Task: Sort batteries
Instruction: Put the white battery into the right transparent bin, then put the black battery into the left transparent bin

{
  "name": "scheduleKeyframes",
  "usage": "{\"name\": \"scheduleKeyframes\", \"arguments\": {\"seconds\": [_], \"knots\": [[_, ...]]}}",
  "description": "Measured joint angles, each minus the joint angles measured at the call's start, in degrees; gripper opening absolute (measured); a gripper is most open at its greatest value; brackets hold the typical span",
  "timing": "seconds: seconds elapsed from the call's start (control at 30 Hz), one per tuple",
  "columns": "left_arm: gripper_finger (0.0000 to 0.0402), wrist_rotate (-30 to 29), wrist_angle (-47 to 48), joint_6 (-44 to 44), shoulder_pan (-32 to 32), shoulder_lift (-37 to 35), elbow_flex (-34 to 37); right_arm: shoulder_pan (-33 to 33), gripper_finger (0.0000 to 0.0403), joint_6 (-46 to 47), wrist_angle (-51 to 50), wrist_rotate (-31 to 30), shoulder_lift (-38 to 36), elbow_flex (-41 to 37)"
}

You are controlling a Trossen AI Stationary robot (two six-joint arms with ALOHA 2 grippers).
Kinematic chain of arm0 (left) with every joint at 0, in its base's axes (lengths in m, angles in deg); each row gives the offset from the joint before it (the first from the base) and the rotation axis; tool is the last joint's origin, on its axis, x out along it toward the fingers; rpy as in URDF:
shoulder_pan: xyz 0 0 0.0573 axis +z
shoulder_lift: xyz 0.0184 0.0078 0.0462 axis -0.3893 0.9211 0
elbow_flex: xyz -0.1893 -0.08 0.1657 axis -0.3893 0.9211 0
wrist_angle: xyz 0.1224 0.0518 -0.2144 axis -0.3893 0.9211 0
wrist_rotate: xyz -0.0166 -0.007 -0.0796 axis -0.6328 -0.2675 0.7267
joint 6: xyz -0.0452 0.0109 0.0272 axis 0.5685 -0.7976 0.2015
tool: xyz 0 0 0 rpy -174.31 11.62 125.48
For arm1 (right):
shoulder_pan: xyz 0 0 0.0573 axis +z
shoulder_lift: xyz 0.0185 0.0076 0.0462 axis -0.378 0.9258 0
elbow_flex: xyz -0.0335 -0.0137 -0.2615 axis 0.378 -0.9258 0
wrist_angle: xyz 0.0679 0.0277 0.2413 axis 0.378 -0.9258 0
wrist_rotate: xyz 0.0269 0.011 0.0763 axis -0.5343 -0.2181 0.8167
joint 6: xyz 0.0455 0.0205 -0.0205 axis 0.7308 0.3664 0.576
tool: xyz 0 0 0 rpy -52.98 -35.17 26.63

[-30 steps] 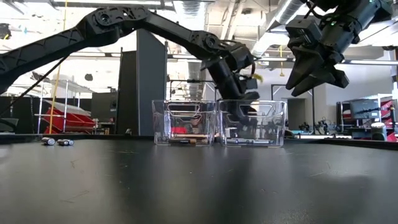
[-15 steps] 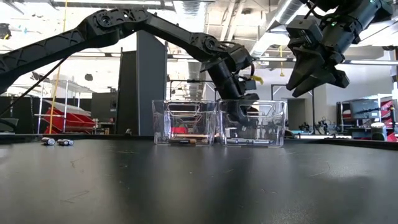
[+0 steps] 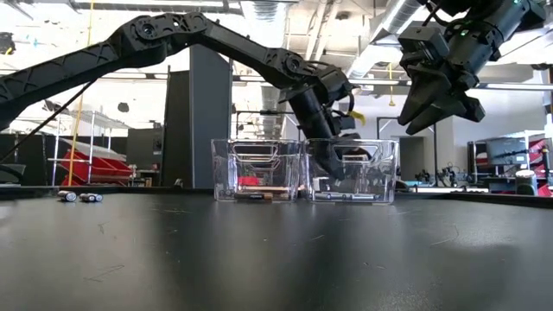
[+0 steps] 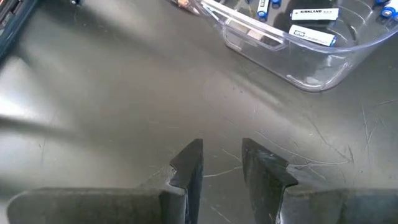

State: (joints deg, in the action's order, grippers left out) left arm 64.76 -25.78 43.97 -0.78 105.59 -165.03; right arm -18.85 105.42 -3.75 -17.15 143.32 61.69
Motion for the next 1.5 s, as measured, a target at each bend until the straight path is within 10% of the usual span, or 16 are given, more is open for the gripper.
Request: {"name": "scheduleKeyframes", "arguments": {"seconds": [1.5], "knots": [[0.0089,-0.8,6.85,-4.88,-0.02,-7.25,-2.95,0.0,0.0127,0.0,0.0,-0.03,0.0,0.0]]}}
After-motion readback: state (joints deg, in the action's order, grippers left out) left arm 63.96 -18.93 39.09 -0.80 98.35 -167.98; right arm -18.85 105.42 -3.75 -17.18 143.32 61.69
